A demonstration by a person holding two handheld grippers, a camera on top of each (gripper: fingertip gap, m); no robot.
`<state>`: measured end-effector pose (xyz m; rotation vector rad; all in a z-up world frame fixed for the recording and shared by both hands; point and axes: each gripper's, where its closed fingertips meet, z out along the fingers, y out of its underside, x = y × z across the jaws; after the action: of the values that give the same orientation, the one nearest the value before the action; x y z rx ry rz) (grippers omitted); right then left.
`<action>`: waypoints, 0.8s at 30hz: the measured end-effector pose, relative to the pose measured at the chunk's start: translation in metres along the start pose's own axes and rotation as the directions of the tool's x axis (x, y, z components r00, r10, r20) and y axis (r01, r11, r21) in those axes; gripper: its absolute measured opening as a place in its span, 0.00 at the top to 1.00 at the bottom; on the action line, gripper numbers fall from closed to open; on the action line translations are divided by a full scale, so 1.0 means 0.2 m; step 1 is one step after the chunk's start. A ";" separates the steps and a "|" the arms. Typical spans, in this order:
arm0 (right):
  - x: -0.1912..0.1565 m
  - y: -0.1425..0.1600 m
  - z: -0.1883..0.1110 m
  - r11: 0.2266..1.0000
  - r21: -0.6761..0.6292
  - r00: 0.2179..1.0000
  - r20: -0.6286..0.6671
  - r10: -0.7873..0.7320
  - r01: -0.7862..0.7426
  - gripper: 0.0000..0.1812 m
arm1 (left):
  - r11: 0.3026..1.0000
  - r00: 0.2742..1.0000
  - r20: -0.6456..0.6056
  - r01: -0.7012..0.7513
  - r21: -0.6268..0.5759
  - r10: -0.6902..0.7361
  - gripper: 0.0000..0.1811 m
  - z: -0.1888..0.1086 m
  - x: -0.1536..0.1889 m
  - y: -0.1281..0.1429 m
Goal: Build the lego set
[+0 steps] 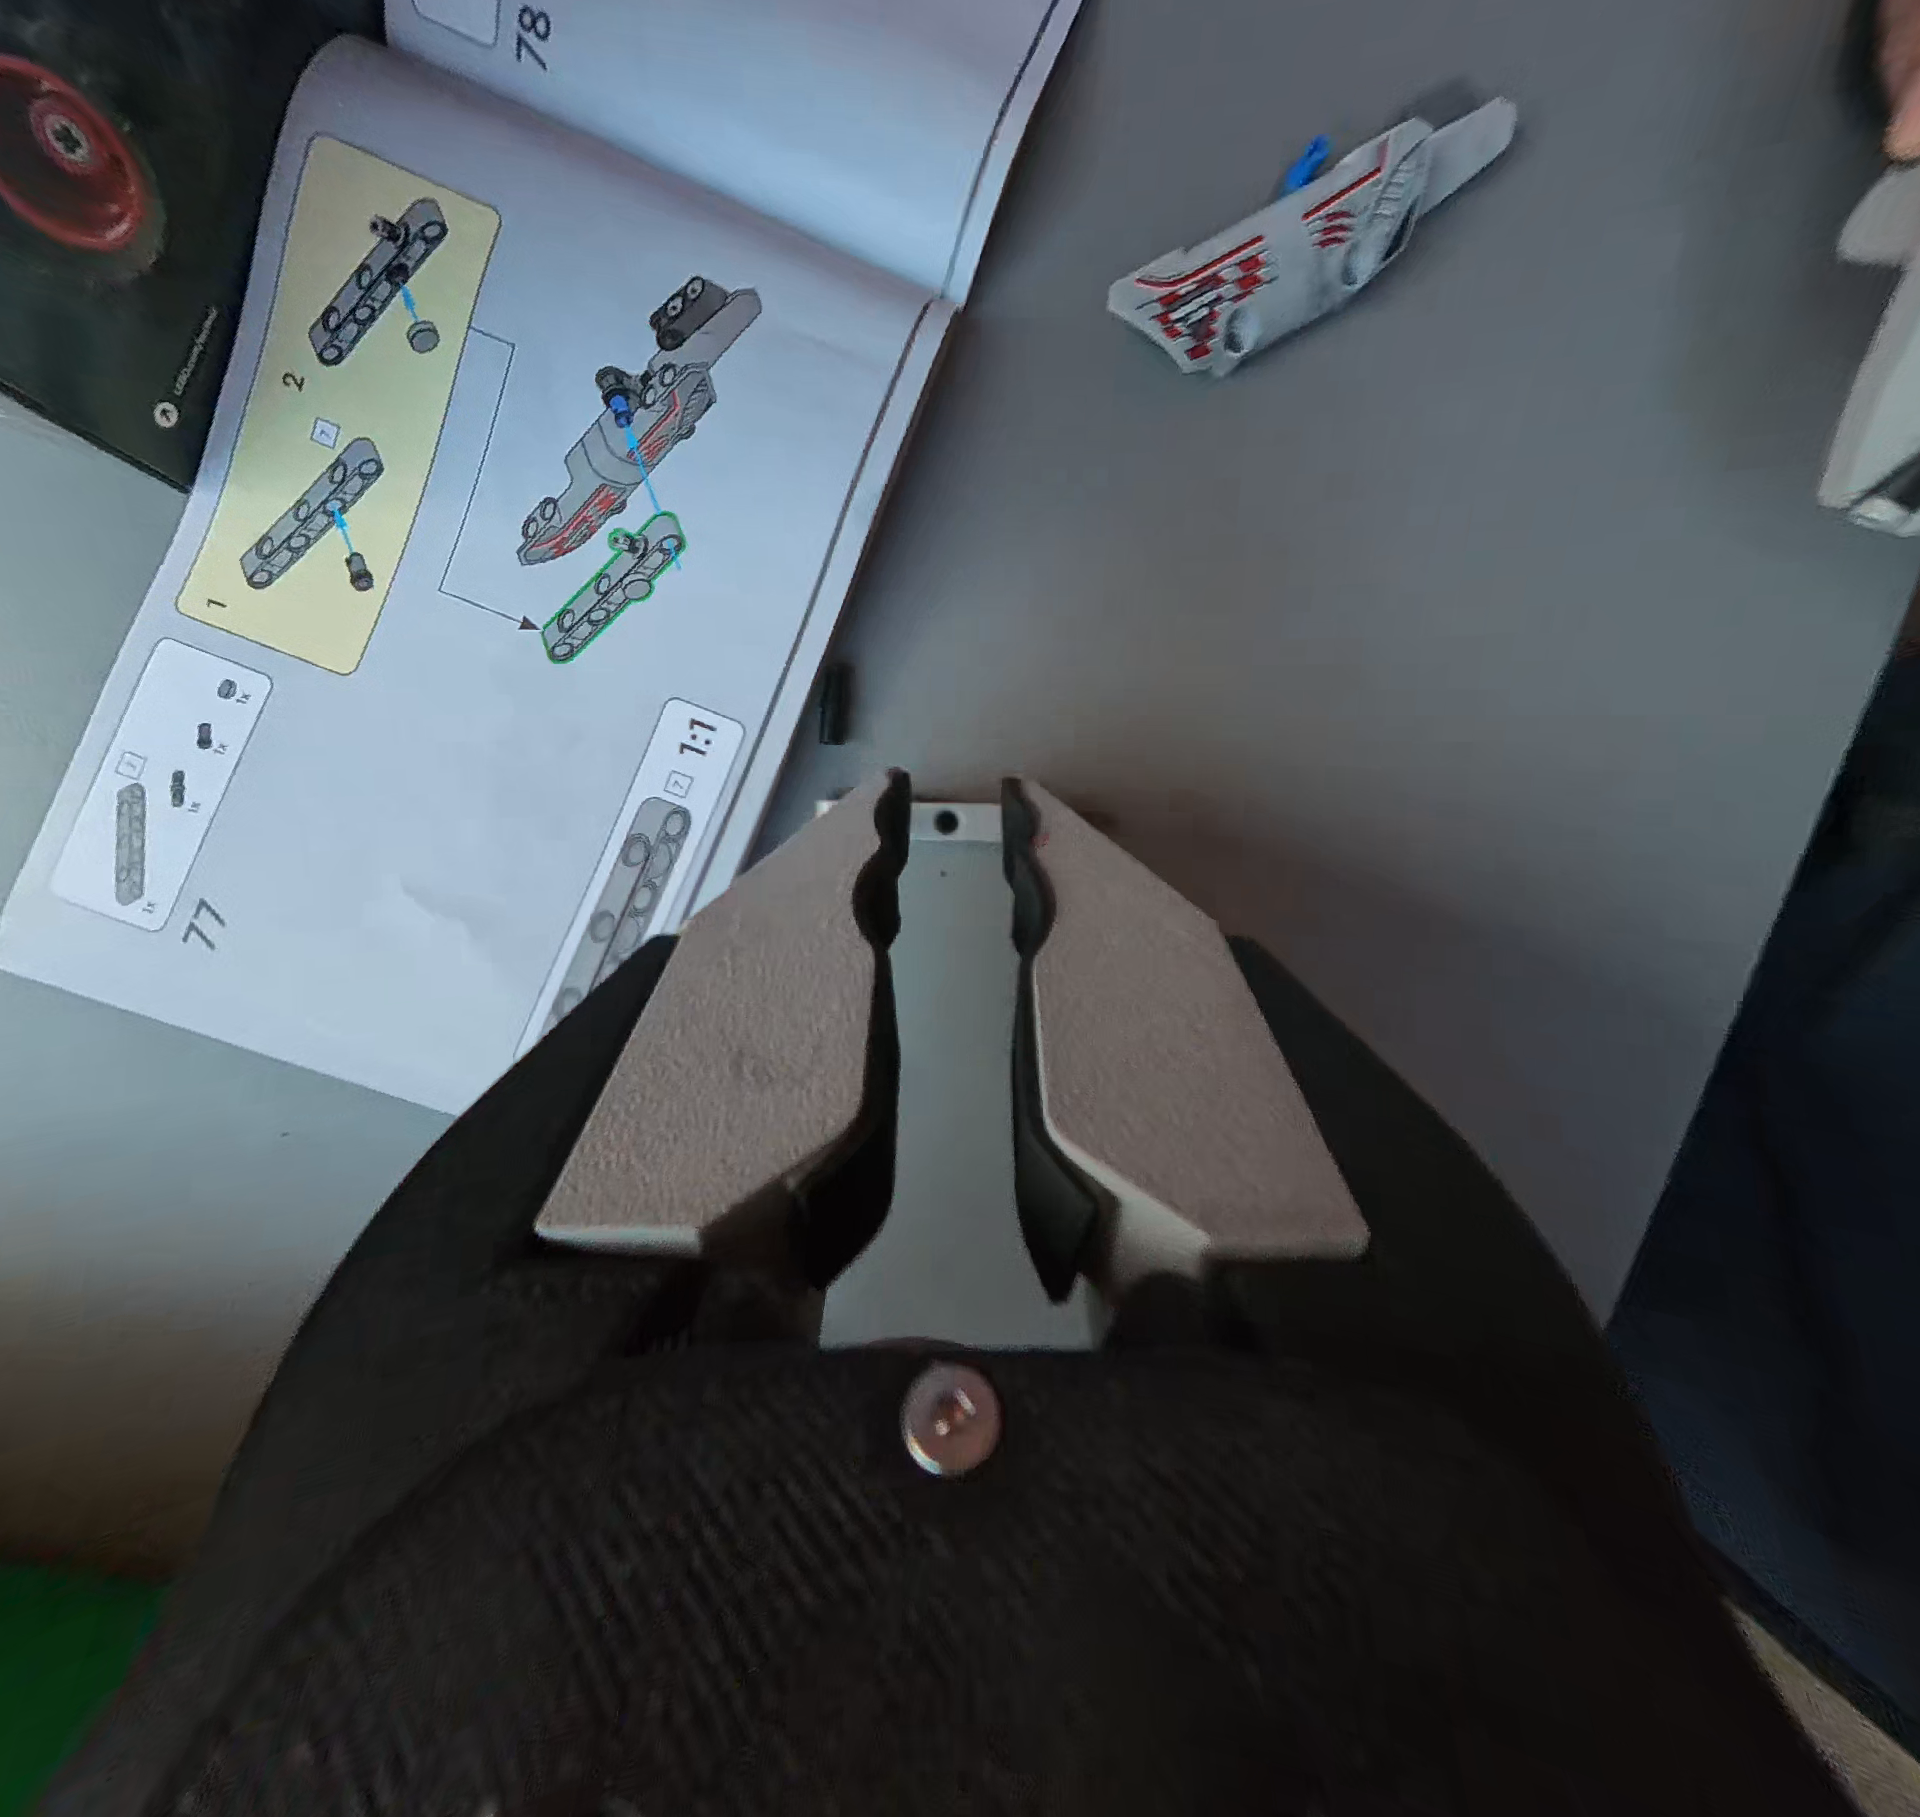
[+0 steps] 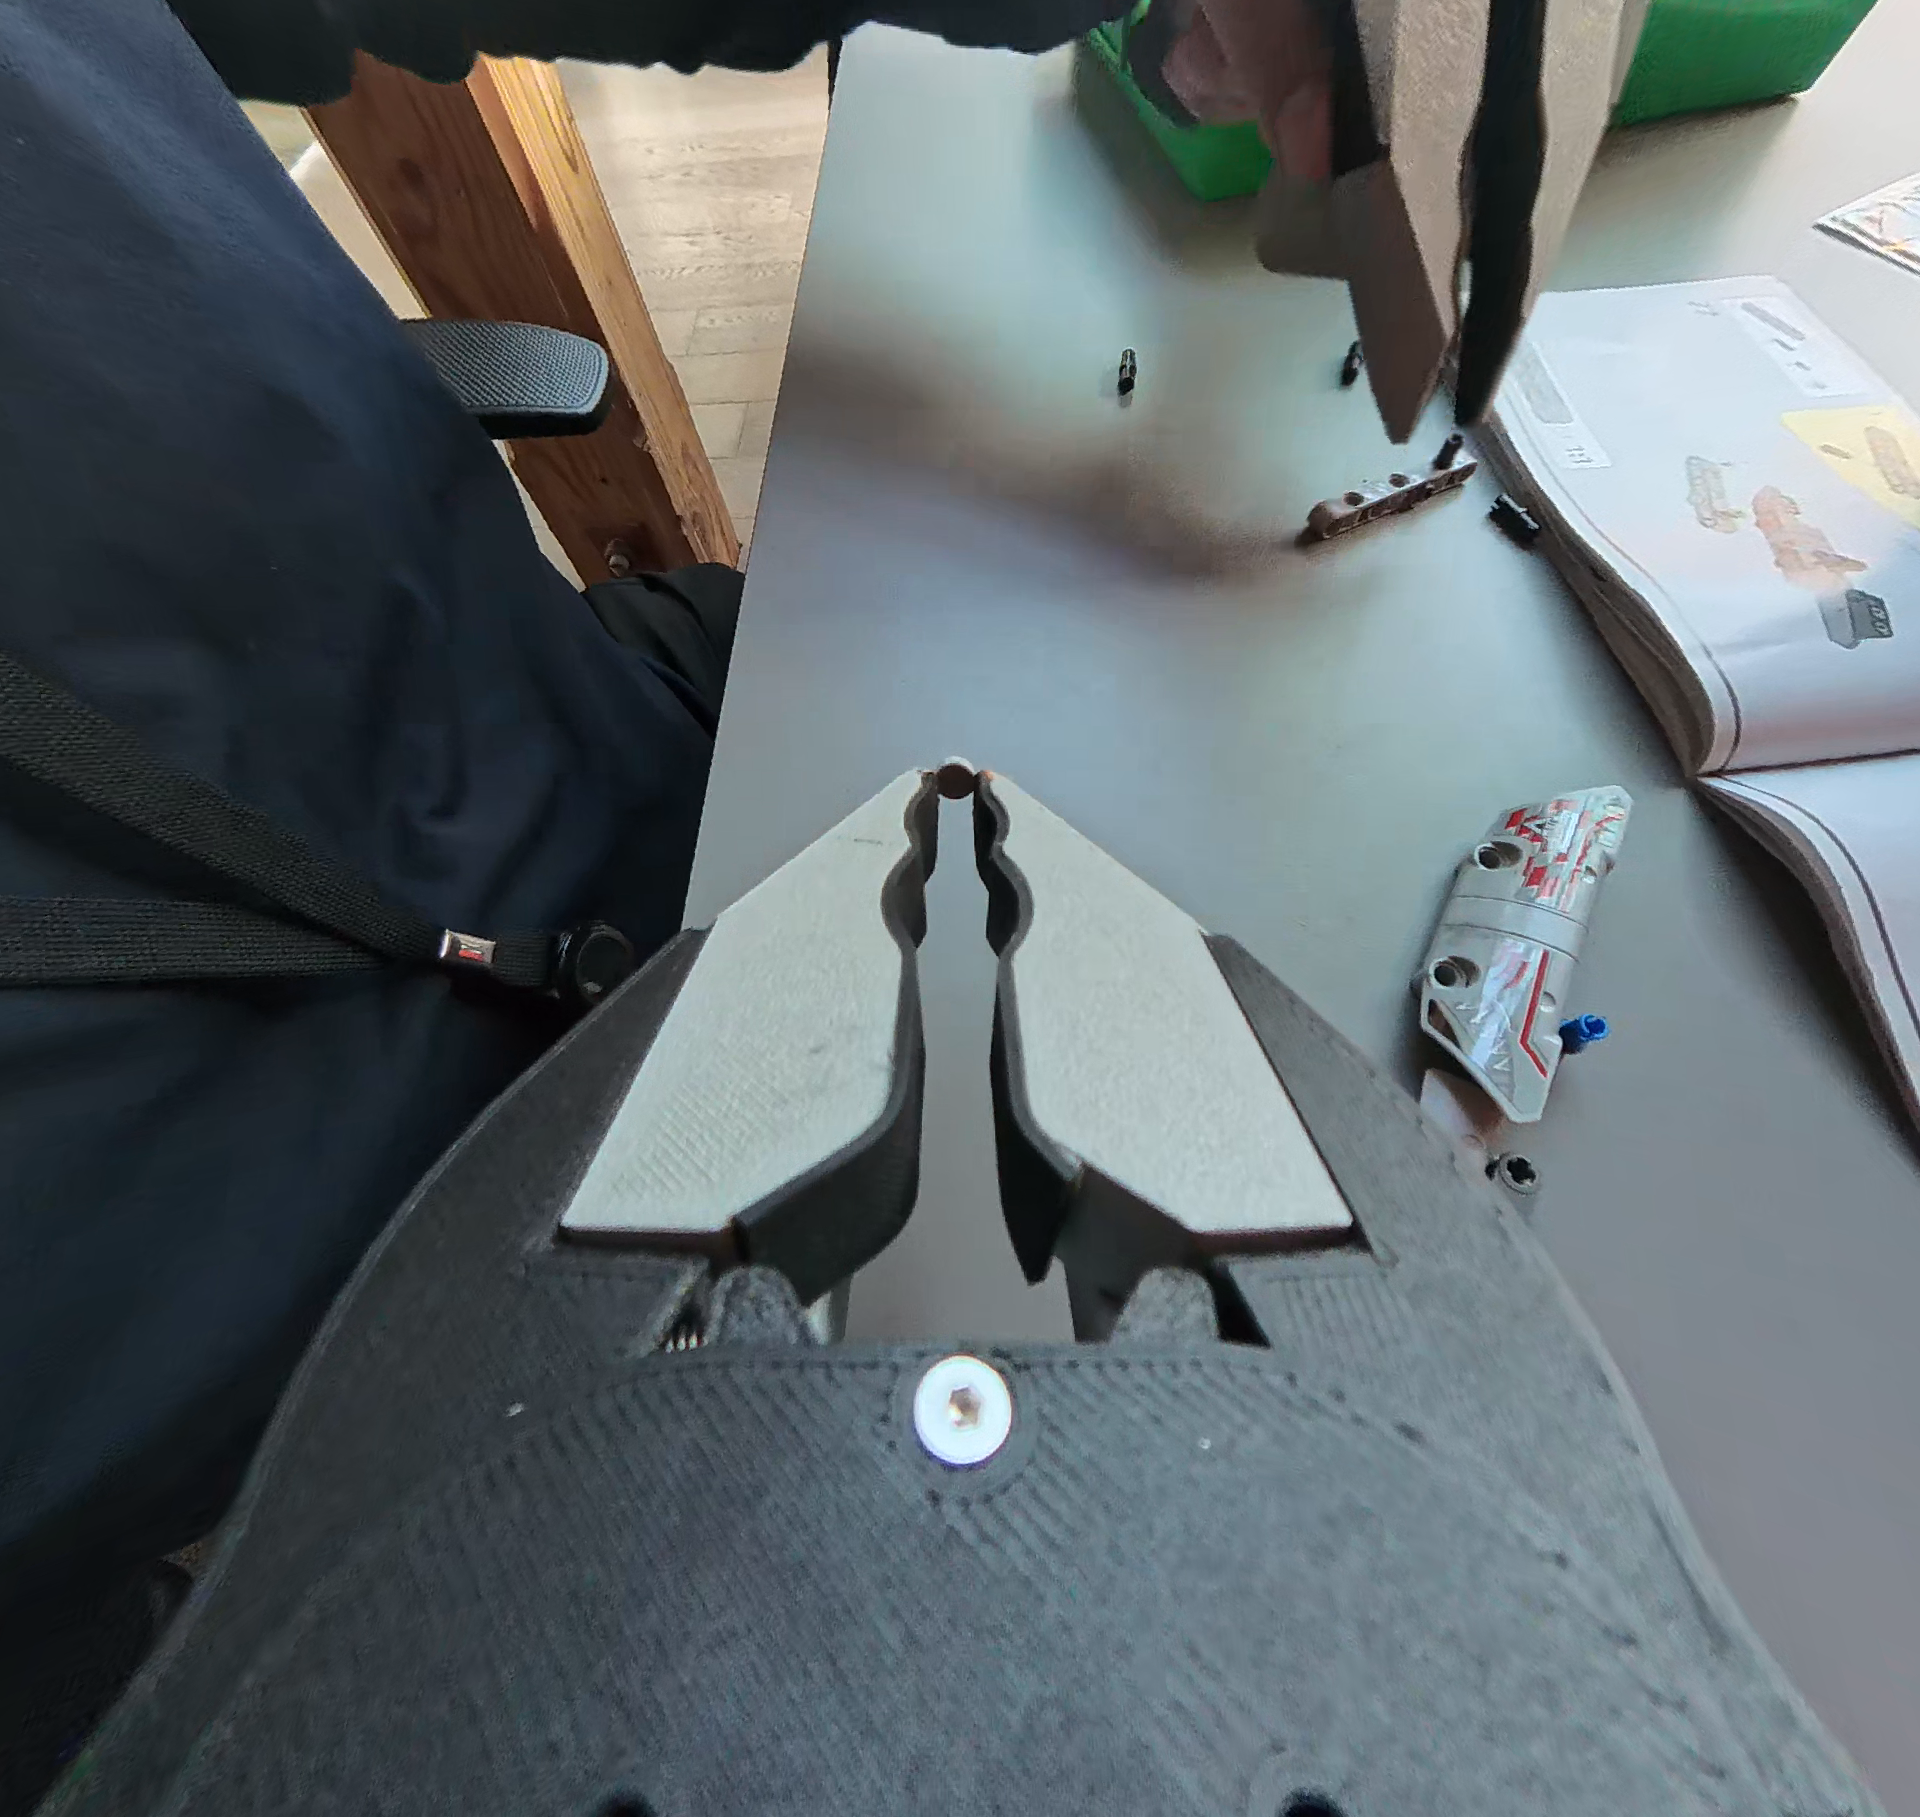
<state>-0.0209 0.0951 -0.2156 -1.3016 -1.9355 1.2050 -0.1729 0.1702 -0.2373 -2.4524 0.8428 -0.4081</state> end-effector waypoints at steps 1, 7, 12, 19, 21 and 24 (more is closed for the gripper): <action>0.00 0.00 0.00 1.000 -0.001 1.000 0.000 0.000 0.000 0.98 | 1.000 1.000 0.009 -0.023 0.007 0.023 0.91 -0.02 0.02 0.00; 0.00 0.01 0.02 1.000 -0.021 1.000 0.008 -0.001 0.001 0.98 | 0.989 0.988 0.046 0.147 -0.003 -0.147 0.96 -0.07 0.05 0.05; -0.02 -0.01 0.01 1.000 -0.008 1.000 0.001 -0.027 0.027 0.98 | 0.928 0.931 0.034 0.357 0.111 -0.362 0.70 -0.03 -0.01 0.01; -0.05 -0.02 0.00 0.999 -0.001 0.999 0.014 -0.047 0.047 0.98 | 0.962 0.941 0.208 0.275 -0.004 -0.268 0.71 0.06 -0.04 0.10; -0.05 -0.02 0.01 0.999 -0.004 0.999 0.012 -0.053 0.053 0.98 | 0.973 0.953 0.206 0.232 -0.015 -0.224 0.72 0.08 -0.02 0.06; -0.05 -0.01 0.00 0.999 0.000 0.999 0.013 -0.047 0.047 0.98 | 0.980 0.967 0.176 0.193 -0.043 -0.183 0.72 0.10 -0.02 0.05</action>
<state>-0.0188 0.0852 -0.2130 -1.2438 -1.9650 1.1932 -0.1708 0.1737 -0.2600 -2.5890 0.5599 -0.2365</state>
